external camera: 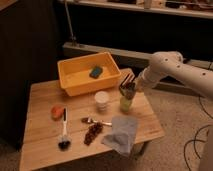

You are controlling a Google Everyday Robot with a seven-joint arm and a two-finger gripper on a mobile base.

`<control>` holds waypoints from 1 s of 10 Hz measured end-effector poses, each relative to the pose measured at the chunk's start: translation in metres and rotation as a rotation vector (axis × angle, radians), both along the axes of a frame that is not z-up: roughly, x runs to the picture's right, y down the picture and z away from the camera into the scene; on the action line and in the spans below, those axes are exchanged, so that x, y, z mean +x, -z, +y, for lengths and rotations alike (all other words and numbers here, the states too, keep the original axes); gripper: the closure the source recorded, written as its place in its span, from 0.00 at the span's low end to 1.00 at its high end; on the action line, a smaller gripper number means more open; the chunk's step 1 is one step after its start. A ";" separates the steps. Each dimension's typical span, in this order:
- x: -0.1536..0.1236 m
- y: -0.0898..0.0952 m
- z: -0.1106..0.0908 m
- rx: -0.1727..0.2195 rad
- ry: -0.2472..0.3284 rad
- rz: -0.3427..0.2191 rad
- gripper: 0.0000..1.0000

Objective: Stack cups on top of each other

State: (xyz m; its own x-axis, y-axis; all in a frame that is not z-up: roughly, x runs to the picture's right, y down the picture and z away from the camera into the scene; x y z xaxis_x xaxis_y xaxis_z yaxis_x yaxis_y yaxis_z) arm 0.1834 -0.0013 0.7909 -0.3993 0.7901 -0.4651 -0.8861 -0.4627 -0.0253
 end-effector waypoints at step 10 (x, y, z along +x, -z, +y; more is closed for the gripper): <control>-0.024 -0.032 0.035 -0.117 0.098 -0.039 0.75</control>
